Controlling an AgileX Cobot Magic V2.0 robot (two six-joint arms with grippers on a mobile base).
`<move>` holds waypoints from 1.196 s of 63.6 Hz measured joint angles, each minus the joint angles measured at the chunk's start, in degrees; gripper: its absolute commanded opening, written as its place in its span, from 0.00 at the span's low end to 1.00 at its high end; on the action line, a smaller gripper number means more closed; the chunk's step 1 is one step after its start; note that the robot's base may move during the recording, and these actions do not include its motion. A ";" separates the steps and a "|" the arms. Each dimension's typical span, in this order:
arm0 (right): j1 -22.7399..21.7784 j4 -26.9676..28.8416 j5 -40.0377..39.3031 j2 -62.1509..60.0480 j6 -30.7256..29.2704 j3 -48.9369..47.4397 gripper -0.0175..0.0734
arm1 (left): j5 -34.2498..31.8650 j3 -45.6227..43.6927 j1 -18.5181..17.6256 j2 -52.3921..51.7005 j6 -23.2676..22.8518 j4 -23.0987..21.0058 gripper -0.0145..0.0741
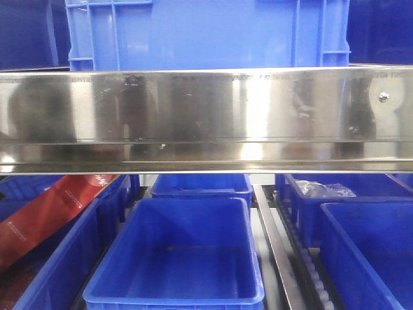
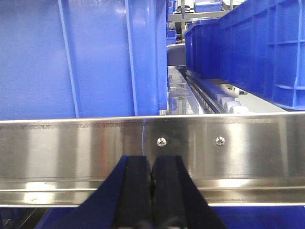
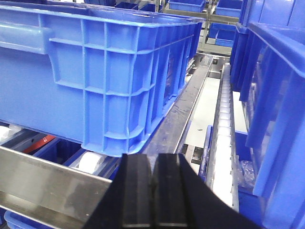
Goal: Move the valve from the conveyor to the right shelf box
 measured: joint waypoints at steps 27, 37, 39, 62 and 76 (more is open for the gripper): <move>0.00 0.00 0.00 0.00 0.00 0.00 0.01 | -0.22 0.00 0.00 0.00 0.00 0.00 0.04; 0.00 -0.37 -0.28 0.00 0.00 0.08 0.01 | -0.33 0.00 0.00 -0.10 0.00 0.00 0.04; -0.08 -0.51 -0.42 0.00 0.00 0.33 0.01 | -0.33 0.00 0.00 -0.10 0.00 0.00 0.04; -14.37 -0.12 -2.62 -9.26 0.00 7.90 0.01 | -0.33 0.09 0.00 -0.10 0.00 0.00 0.04; -19.47 0.01 -5.18 -19.19 0.00 17.74 0.01 | -0.33 0.09 0.00 -0.10 0.00 0.00 0.04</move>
